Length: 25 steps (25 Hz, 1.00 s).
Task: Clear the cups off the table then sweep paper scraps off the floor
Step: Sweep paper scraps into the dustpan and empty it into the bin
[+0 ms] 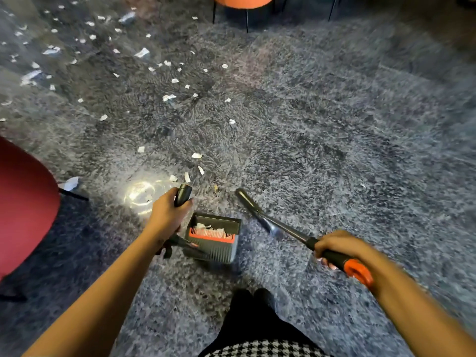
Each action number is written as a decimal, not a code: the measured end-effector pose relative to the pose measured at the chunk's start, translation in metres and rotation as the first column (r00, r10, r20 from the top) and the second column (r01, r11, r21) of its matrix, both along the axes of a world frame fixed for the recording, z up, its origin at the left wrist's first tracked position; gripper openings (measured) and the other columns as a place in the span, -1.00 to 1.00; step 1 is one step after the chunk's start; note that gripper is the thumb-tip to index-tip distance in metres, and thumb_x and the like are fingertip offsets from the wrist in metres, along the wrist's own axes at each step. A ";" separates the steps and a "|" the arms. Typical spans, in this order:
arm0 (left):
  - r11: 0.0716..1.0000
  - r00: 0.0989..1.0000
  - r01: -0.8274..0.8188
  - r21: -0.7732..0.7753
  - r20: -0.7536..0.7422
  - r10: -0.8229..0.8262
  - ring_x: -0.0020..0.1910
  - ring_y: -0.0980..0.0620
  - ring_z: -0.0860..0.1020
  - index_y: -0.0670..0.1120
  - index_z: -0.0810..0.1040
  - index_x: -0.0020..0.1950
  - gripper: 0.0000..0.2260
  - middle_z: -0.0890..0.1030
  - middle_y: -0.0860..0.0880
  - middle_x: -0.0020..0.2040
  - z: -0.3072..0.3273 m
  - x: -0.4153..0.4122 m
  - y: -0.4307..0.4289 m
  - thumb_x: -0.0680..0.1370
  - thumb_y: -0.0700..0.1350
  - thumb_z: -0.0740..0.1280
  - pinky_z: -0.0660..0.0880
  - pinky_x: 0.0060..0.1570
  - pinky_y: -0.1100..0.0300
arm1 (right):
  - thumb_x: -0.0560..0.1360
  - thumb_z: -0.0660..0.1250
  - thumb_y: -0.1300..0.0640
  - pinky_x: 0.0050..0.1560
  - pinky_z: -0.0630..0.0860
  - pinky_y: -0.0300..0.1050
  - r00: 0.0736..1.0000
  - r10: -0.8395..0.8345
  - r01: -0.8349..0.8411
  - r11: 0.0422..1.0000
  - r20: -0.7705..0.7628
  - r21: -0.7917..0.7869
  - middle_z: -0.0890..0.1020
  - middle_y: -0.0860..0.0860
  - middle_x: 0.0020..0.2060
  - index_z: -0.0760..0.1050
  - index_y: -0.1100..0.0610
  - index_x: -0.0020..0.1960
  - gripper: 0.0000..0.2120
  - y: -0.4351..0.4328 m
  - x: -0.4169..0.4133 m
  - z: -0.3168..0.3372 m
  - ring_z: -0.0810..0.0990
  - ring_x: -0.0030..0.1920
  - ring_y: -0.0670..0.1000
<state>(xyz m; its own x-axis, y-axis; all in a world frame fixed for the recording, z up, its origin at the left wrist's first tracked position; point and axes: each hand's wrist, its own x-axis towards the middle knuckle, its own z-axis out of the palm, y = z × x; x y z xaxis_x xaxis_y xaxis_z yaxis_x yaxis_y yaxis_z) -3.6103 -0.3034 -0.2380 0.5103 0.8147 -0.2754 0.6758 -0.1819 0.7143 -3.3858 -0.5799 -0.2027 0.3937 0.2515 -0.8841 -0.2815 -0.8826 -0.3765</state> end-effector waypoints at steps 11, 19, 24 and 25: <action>0.973 0.951 0.228 -0.019 0.220 -0.219 -0.38 -0.16 0.54 -0.08 0.42 -0.13 -0.82 0.51 -0.13 -0.32 0.067 0.207 0.007 0.55 0.00 0.31 0.50 -0.34 -0.04 | 0.50 0.16 0.41 -0.72 0.25 -0.41 0.896 -0.445 0.430 0.870 0.009 0.241 0.45 0.10 -0.61 0.39 0.31 -0.38 -0.73 -0.025 0.112 0.045 0.36 -0.75 -0.11; 0.965 0.874 0.261 -0.010 0.426 -0.232 -0.69 0.02 0.37 -0.13 0.35 -0.16 -0.81 0.40 -0.13 -0.44 0.101 0.449 0.016 0.58 -0.10 0.29 0.33 -0.66 0.23 | 0.56 0.05 0.38 -0.74 0.23 -0.40 0.755 -0.639 0.630 0.647 -0.147 0.430 0.43 0.10 -0.55 0.32 0.28 -0.32 -0.72 -0.003 0.301 0.070 0.35 -0.74 -0.13; 0.957 0.836 0.282 0.074 0.469 -0.283 -0.66 0.04 0.38 -0.14 0.35 -0.18 -0.79 0.42 -0.14 -0.44 0.126 0.603 0.016 0.58 -0.10 0.29 0.32 -0.67 0.24 | 0.53 0.10 0.40 -0.72 0.27 -0.37 0.724 -0.678 0.643 0.597 -0.126 0.480 0.45 0.12 -0.53 0.36 0.30 -0.29 -0.76 0.004 0.441 0.085 0.39 -0.70 -0.11; 0.952 0.826 0.292 0.086 0.479 -0.297 -0.65 0.04 0.39 -0.14 0.36 -0.16 -0.80 0.43 -0.14 -0.43 0.130 0.634 0.017 0.58 -0.09 0.29 0.34 -0.66 0.23 | 0.52 0.12 0.42 -0.70 0.29 -0.35 0.717 -0.688 0.636 0.583 -0.108 0.506 0.45 0.13 -0.47 0.38 0.30 -0.27 -0.79 0.006 0.471 0.088 0.40 -0.68 -0.11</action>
